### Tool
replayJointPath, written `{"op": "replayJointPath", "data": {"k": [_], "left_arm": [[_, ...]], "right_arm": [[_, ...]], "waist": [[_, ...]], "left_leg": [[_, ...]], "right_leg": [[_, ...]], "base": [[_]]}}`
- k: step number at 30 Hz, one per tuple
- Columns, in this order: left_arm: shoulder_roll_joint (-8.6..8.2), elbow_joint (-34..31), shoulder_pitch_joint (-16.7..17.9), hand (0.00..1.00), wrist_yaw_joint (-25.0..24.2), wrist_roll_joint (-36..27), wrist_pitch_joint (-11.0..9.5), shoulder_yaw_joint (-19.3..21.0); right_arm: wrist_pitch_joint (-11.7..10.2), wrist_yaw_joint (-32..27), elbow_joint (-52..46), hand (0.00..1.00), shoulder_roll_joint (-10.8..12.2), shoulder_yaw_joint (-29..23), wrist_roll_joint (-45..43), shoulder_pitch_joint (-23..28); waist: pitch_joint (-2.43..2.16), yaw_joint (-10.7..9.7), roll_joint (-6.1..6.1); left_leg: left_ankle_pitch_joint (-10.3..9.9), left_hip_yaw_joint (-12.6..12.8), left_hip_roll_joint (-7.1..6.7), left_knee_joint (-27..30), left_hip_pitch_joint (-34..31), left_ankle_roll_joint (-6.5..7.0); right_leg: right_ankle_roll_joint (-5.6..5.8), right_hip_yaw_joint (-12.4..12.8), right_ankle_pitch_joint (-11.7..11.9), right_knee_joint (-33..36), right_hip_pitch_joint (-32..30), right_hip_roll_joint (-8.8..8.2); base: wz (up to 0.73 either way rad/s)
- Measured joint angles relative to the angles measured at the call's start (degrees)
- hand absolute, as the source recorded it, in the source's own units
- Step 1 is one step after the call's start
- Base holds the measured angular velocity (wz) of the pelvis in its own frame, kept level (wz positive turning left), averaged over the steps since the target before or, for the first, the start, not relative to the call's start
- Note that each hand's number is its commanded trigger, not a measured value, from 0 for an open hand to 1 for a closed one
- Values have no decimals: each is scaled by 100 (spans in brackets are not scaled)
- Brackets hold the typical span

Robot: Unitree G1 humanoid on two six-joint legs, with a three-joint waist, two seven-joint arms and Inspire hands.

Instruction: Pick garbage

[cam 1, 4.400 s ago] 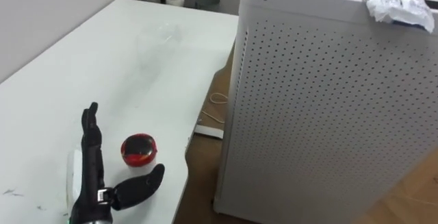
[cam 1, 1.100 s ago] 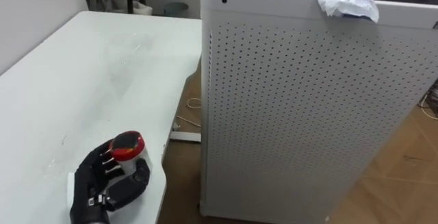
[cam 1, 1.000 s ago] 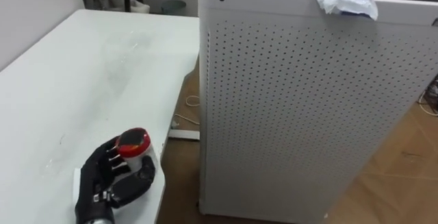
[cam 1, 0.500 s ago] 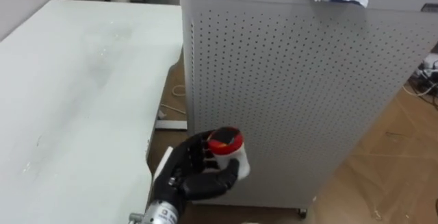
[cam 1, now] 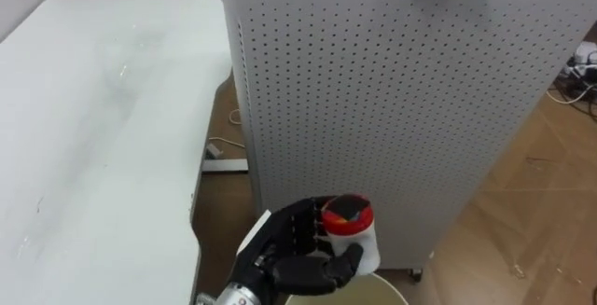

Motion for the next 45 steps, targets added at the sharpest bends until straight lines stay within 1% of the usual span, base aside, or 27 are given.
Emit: {"op": "replayJointPath", "data": {"k": [5, 7, 8, 9, 10, 11, 14, 15, 16, 20, 26, 27, 29, 31, 35, 41, 44, 45], "left_arm": [[32, 179, 2, 100, -32, -16, -2, -93], [10, 373, 3, 100, -41, -8, -1, -197], [10, 408, 3, 77, -48, -8, -1, -237], [8, 448, 3, 52, -80, -8, 0, -289], [8, 453, 3, 15, -106, -8, 0, -316], [6, 456, 1, 0, -116, -10, -1, -326], [-54, 579, 1, 0, -136, 1, 0, -378], [-56, 597, 1, 0, -136, 3, 0, -415], [-62, 615, 1, 0, -136, 3, 0, -444], [-117, 790, -3, 0, -167, 4, 0, -461], [-96, 921, -3, 0, -171, 5, 0, -510], [-106, 919, -5, 0, -171, 5, 0, -525], [-87, 920, -5, 0, -172, 5, 0, -574], [-97, 919, -9, 0, -174, 5, 4, -581], [-99, 920, -8, 0, -190, 9, 8, -607], [-57, 920, 11, 0, -195, 8, 8, -625], [-20, 920, 75, 0, -229, 7, 7, -624], [24, 920, 88, 0, -241, 11, 7, -624]], "right_arm": [[-11, -120, 2, 100, -33, 1, 23, -60], [-12, -181, 34, 100, -36, 2, 15, -119], [-12, -197, 41, 100, -39, 3, 16, -119], [-13, -214, 56, 100, -42, 3, 18, -119], [-13, -217, 58, 100, -44, 3, 18, -121], [-13, -219, 61, 100, -44, 3, 18, -128], [-59, -231, 209, 100, -48, 9, 27, -160], [-61, -262, 213, 100, -48, 15, 26, -159], [-61, -289, 214, 100, -48, 15, 26, -159], [-64, -296, 220, 100, -49, 18, 27, -157], [-64, -352, 223, 100, -53, 27, 47, -159], [-48, -389, 239, 100, -30, 126, 40, -162], [-49, -471, 271, 100, -33, 126, 34, -159], [-59, -465, 271, 100, -80, 128, 37, -156], [-58, -453, 271, 100, -66, 132, 36, -143], [-59, -446, 271, 100, -62, 126, 38, -131], [-59, -446, 271, 100, -61, 123, 30, -64], [-59, -446, 267, 100, -57, 124, 28, -66]], "waist": [[-4, -67, 33], [9, -97, 56], [9, -102, 63], [11, -106, 75], [13, -106, 82], [17, -105, 91], [48, -110, 151], [69, -110, 183], [72, -107, 208], [68, -110, 233], [67, -108, 236], [62, -101, 258], [58, -102, 274], [58, -116, 274], [55, -129, 280], [58, -291, 271], [62, -354, 253], [67, -391, 243]], "left_leg": [[0, 5, 0, 33, -223, 1], [0, 45, 1, 40, -260, 1], [0, 53, 2, 40, -265, 1], [0, 64, 3, 41, -286, 1], [0, 79, 5, 41, -324, 1], [0, 88, 7, 43, -345, 1], [0, 108, 7, 40, -355, 1], [0, 112, 7, 32, -357, 1], [0, 120, 7, 24, -375, 1], [0, 134, 12, 24, -400, 1], [0, 178, 13, 27, -404, 1], [0, 199, 13, 28, -410, 1], [0, 301, 24, 29, -414, 1], [0, 322, 33, 32, -446, 1], [1, 337, 47, 31, -421, -1], [1, 346, 47, 12, -284, -1], [1, 342, 50, 16, -222, -1], [1, 322, 50, 25, -232, -1]], "right_leg": [[0, -1, 0, 85, -246, -11], [-1, 37, 0, 93, -305, -7], [-1, 37, 0, 93, -312, -7], [-1, 38, 0, 95, -336, -7], [-1, 44, 0, 112, -389, -7], [-2, 44, 0, 122, -417, -7], [-2, 35, 0, 134, -440, -13], [-2, 35, 0, 135, -451, -13], [-2, 35, 0, 154, -490, -13], [-2, 33, 0, 163, -524, -10], [-2, 30, 0, 163, -526, -13], [-2, 29, 0, 163, -528, -15], [-2, 32, 0, 169, -534, -18], [-2, 36, 0, 203, -592, -14], [-11, 37, -5, 269, -605, -6], [-12, 44, -6, 272, -472, -7], [-12, 32, -6, 271, -400, -6], [-14, 28, -8, 271, -402, -7]], "base": [[0], [-9], [-8], [-6], [-6], [-7], [-3], [-4], [-4], [-3], [0], [0], [0], [-4], [-1], [1], [1], [0]]}}
